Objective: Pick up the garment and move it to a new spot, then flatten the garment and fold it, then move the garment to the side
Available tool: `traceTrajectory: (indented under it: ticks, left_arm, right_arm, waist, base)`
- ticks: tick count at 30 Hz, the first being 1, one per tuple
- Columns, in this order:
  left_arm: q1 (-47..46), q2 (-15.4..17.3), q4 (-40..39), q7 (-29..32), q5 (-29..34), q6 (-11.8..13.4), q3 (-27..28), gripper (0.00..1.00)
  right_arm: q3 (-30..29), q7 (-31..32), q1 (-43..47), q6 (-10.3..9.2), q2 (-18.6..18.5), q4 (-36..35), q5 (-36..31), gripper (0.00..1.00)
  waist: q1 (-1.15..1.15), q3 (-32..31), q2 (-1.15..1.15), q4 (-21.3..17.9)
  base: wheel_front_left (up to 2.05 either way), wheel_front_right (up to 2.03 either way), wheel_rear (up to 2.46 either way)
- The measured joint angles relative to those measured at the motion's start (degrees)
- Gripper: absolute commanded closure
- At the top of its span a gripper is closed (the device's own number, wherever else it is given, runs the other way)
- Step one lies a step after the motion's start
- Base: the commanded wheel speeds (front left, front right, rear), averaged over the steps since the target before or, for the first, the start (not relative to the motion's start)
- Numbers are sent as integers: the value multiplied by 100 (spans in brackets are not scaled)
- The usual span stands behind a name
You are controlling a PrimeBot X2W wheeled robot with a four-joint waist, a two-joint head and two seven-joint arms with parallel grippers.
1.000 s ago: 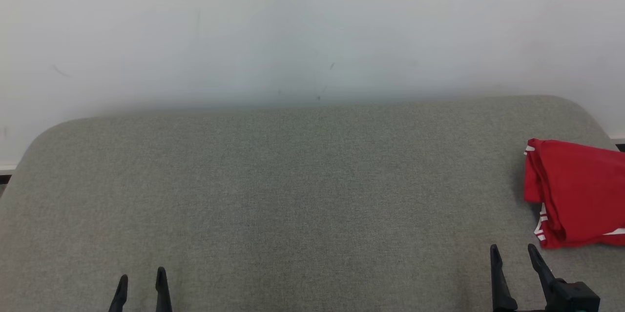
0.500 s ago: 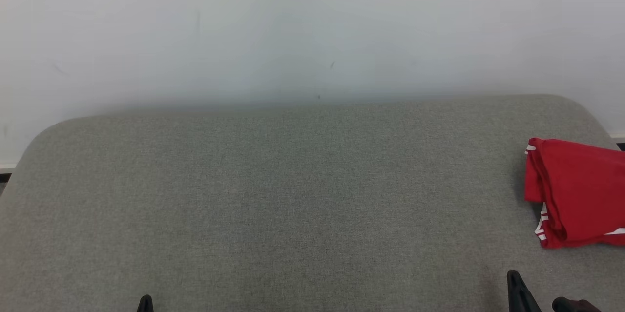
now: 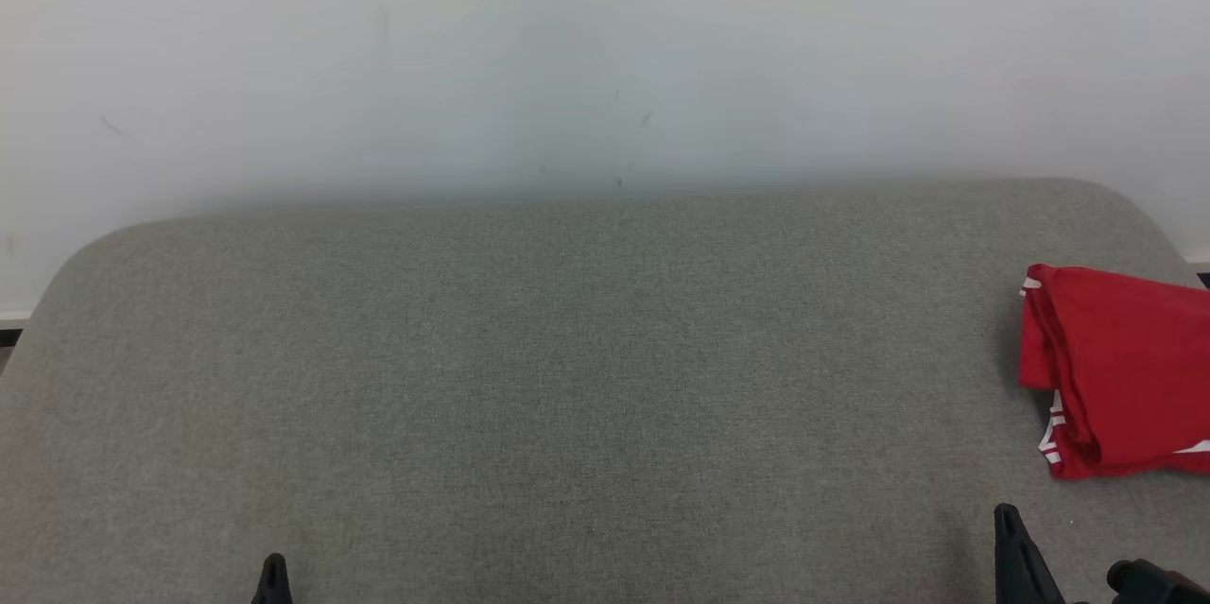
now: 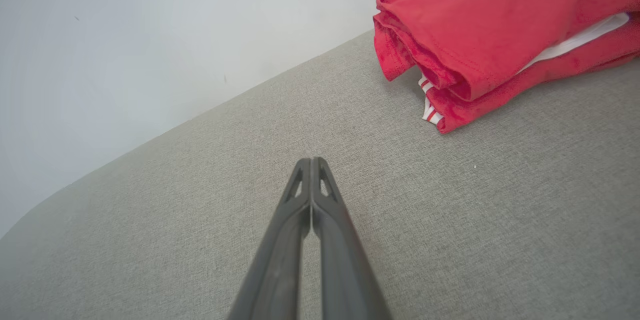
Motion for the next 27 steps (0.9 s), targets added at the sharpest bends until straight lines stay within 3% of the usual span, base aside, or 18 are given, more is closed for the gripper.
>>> traceTrajectory:
  ticks: [27]
  left_arm:
    - [-276,4,-158,561,-2092,-49,69,100]
  right_arm:
    - [1,549,-234,0,-1,-243,2375,100]
  waist:
    - [0,86,0,27]
  base:
    - [0,0,0]
